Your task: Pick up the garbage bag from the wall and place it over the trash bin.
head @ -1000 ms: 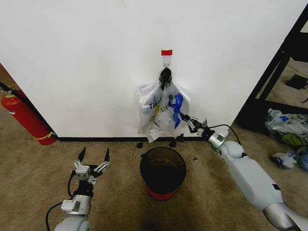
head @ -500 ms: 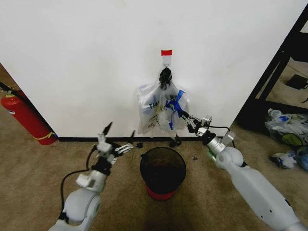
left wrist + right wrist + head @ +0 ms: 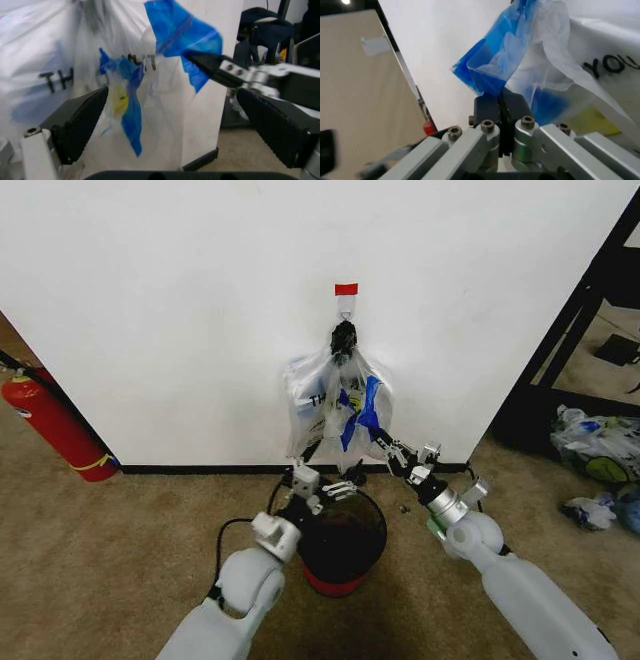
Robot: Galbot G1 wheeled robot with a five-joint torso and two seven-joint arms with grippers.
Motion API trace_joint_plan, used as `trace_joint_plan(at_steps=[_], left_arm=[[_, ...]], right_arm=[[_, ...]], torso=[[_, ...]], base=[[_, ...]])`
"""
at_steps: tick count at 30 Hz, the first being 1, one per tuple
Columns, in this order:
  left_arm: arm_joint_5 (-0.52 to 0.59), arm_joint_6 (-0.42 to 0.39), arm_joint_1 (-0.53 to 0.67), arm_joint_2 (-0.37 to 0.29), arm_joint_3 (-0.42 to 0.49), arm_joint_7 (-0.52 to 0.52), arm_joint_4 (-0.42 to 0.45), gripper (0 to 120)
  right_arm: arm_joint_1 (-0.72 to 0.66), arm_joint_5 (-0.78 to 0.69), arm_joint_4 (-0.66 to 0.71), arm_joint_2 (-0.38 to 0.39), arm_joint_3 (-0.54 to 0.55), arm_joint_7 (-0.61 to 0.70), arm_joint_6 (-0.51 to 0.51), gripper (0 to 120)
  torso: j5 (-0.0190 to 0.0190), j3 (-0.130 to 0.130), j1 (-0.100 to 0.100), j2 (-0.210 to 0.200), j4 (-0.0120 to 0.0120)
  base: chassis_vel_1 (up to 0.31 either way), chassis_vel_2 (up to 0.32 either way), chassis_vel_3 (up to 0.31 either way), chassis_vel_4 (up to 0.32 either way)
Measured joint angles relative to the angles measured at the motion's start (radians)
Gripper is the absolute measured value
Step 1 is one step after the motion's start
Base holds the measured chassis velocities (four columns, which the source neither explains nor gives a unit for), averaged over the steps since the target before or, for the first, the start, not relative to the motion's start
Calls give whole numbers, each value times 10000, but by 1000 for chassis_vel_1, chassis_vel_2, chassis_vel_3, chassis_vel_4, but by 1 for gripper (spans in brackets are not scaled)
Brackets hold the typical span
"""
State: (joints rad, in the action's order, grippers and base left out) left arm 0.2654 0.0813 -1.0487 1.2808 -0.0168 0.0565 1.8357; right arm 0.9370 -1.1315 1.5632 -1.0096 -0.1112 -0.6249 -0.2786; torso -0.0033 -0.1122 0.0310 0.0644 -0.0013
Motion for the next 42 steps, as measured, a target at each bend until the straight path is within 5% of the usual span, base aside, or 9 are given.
trace_joint_plan(at_steps=[13, 31, 42], left_arm=[[-600, -860, 1825, -424, 1048, -1131, -1262, 93], [-1112, -1161, 1740, -703, 725, -1518, -805, 29], [-1088, -999, 1386, -825, 629, -1426, -423, 63]], right_arm=[[444, -510, 648, -154, -280, -19, -78, 0], [659, -205, 555, -181, -411, -363, -162, 0], [686, -182, 495, -182, -472, -375, -188, 0]], torso=[[-2, -1, 1, 0, 0], [-2, 0, 0, 0, -1], [-2, 0, -1, 0, -3]], base=[[0, 0, 0, 0], [0, 0, 0, 0], [0, 0, 0, 0]])
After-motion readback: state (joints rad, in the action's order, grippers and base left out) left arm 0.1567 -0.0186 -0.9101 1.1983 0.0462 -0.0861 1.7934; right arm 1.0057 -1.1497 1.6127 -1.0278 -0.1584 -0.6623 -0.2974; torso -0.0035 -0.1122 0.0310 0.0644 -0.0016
